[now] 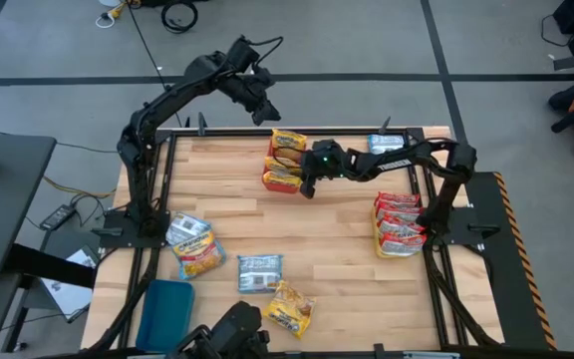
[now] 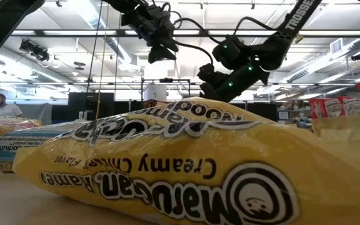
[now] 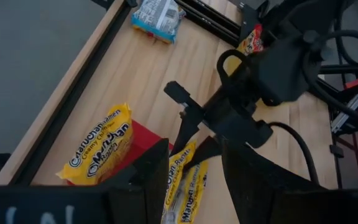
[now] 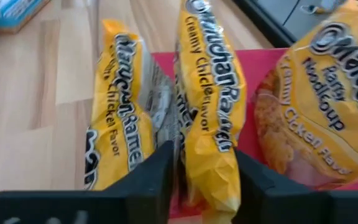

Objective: Sort Maruchan noodles
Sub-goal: Put the yellow noodle pack into the pink bin

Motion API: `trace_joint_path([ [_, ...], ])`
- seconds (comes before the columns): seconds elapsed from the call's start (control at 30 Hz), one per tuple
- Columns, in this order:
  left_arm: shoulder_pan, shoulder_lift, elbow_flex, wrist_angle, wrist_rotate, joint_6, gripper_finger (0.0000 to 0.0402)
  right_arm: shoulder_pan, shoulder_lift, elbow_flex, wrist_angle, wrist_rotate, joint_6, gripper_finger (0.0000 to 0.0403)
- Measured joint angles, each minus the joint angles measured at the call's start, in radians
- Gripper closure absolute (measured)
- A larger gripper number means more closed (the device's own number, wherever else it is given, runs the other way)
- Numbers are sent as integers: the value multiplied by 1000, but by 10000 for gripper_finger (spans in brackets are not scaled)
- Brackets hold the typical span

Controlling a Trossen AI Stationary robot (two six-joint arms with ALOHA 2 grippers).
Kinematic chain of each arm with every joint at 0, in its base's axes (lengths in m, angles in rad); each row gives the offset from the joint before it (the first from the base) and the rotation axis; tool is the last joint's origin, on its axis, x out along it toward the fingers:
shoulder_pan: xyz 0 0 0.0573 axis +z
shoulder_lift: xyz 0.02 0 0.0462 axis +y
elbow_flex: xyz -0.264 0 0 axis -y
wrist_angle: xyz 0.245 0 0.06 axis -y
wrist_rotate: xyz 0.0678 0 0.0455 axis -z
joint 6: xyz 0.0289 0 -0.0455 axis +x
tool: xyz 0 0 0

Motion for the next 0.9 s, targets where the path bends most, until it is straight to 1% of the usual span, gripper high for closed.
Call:
trace_joint_path([
  [0.13, 7, 0, 0, -12, -1, 0, 248, 9, 2, 58, -94, -9, 1, 243],
  [0.27, 13, 0, 0, -14, 4, -2, 248, 9, 4, 103, -180, -76, -5, 224],
  [0.37, 24, -5, 0, -16, 18, -26, 249, 11, 4, 118, -216, -105, -19, 221],
  [0.5, 11, -27, 0, -19, 19, -27, 257, 23, 3, 128, -234, -106, -47, 220],
  [0.67, -31, -87, -1, -21, 21, -25, 274, 48, -4, 154, -309, -67, -83, 220],
  [0.77, -38, -129, -1, -21, 2, -26, 283, 60, -5, 168, -359, -56, -103, 219],
  [0.9, -37, -194, -1, -23, -33, -26, 285, 77, -12, 171, -380, -55, -100, 211],
])
